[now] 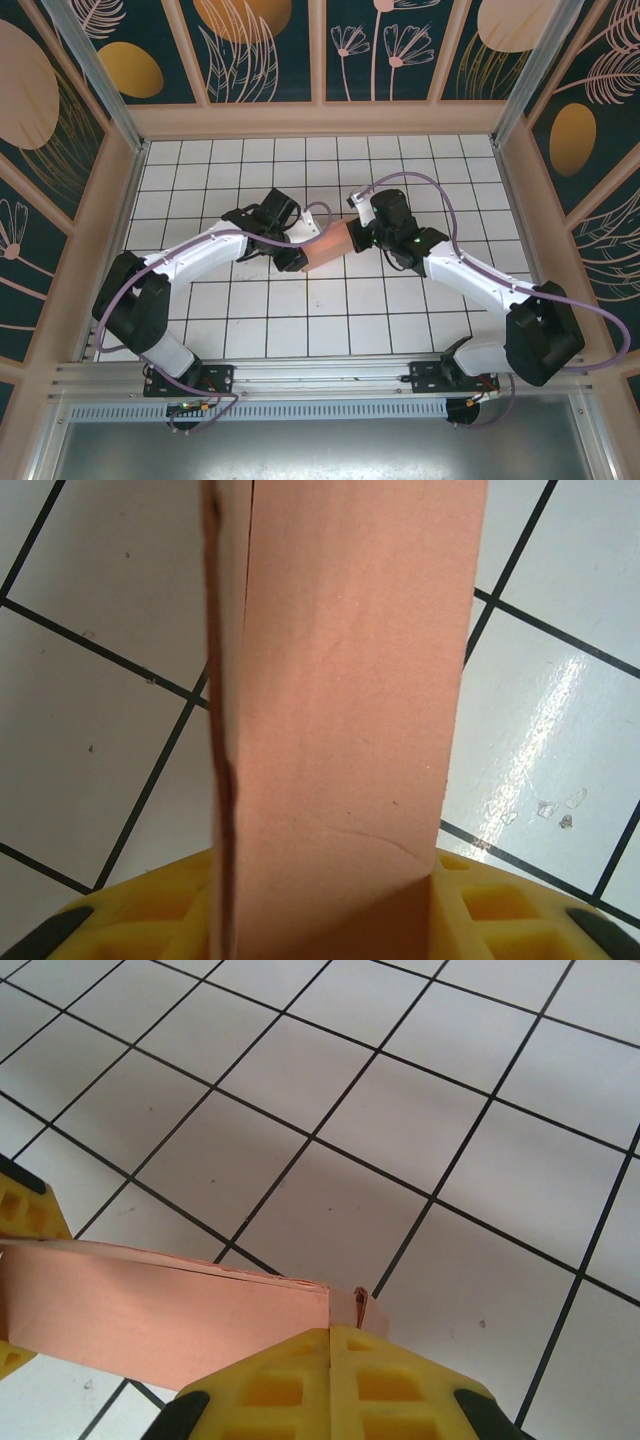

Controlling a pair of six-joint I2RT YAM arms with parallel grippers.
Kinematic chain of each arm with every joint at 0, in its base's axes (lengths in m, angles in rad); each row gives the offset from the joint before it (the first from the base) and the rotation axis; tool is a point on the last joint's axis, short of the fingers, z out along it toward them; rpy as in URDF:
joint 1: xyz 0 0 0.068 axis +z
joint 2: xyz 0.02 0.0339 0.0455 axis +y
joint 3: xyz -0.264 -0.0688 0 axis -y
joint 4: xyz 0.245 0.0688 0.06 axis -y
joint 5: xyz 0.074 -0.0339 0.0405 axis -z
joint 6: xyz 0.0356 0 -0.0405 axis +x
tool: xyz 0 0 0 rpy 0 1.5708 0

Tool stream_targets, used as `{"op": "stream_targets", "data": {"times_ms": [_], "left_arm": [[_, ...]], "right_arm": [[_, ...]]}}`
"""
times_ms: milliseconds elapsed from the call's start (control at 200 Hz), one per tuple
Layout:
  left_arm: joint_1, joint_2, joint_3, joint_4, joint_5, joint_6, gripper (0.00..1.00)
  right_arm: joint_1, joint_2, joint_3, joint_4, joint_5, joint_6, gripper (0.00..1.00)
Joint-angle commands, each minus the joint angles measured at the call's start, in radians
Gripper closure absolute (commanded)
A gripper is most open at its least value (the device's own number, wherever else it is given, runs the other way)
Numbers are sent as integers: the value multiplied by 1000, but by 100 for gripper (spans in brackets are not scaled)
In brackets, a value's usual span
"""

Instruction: Fold the paper box

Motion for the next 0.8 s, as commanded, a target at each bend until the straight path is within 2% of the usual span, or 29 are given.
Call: {"op": "stream_targets", "data": {"times_ms": [0,285,400,510,585,791], "left_arm": [[1,40,36,-15,0,-39,61],[2,60,46,-13,9,-39,61],[1,74,58,-21,2,-41,55],[2,74,61,-27,-4,-41,54],[1,67,61,-22,-9,-43,45],[1,35,64,0,-20,-61,28]], "right_arm": [[12,18,-28,24,30,45,100],[6,8,-116,106,49,10,100],[-1,9,-129,119,48,16,100],[-2,1,-115,115,42,31,100],[-3,-2,-101,110,46,47,100],[-3,3,-80,78,55,54,100]]}}
